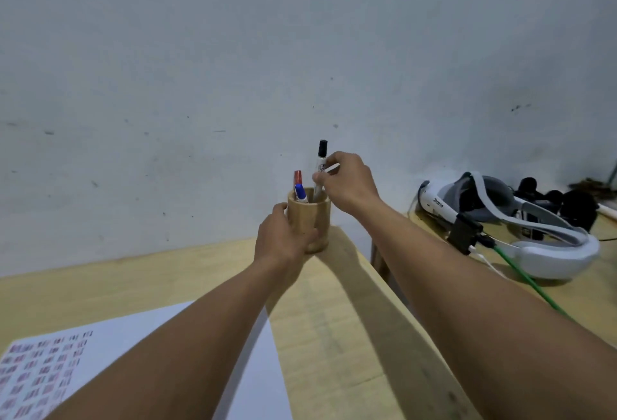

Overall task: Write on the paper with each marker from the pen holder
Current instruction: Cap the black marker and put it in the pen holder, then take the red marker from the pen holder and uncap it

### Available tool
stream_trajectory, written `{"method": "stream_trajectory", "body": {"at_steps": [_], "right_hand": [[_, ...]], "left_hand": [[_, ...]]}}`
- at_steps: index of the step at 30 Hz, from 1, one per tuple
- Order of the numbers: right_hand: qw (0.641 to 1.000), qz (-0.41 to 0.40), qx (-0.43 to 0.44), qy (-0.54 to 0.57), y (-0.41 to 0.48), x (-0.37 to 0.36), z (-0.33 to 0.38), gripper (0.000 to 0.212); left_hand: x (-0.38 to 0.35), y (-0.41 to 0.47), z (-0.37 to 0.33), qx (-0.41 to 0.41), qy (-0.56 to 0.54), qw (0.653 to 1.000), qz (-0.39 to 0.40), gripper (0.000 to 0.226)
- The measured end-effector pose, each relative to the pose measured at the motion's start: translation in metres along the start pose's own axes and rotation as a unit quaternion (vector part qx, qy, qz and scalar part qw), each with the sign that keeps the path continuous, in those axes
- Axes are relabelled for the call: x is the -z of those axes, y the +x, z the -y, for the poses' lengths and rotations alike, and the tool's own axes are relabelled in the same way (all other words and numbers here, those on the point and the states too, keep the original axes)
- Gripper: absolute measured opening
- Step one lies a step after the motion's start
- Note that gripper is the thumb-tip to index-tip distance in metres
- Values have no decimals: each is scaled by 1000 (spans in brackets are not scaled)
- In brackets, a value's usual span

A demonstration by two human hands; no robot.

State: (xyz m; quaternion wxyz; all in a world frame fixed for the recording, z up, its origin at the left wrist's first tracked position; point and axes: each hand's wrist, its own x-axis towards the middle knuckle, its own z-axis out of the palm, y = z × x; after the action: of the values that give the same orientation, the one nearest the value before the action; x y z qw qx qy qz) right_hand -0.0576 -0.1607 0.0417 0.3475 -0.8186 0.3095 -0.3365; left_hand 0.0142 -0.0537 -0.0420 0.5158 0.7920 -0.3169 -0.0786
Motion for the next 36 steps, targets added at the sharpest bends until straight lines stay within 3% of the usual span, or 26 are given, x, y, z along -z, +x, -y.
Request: {"method": "stream_trajectory", "body": {"at_steps": [2, 5, 7, 13, 16, 22, 28, 32, 36], "right_hand": [[999, 26, -8, -26, 4, -5, -6, 27], [995, 77, -19, -55, 7, -8, -8, 14], [992, 100, -44, -59, 9, -8, -7, 18], [996, 77, -40, -35, 22, -9, -7, 31], [996, 75, -49, -24, 41, -12, -5, 25], [979, 158, -80, -97, 56, -7, 16, 7], [961, 204, -83, -165, 64, -13, 9, 17], [972, 195, -67, -113, 60, -10, 2, 31], [989, 146, -26, -17, 49, 5, 3, 16]], "left_hand": [[-5, 1, 5, -5, -14, 1000, -3, 59], [-7, 2, 9, -15, -23, 1000, -9, 56], [-7, 3, 11, -14, -29, 999, -8, 57], [-7, 6, 15, -35, -25, 999, -8, 64], [-7, 7, 16, -41, -20, 999, -10, 66], [-5, 7, 17, -39, -28, 999, -7, 63], [-4, 7, 16, -36, -32, 999, -6, 64], [-4, 6, 14, -33, -35, 999, -5, 64], [-4, 3, 10, -28, -29, 999, -4, 65]]}}
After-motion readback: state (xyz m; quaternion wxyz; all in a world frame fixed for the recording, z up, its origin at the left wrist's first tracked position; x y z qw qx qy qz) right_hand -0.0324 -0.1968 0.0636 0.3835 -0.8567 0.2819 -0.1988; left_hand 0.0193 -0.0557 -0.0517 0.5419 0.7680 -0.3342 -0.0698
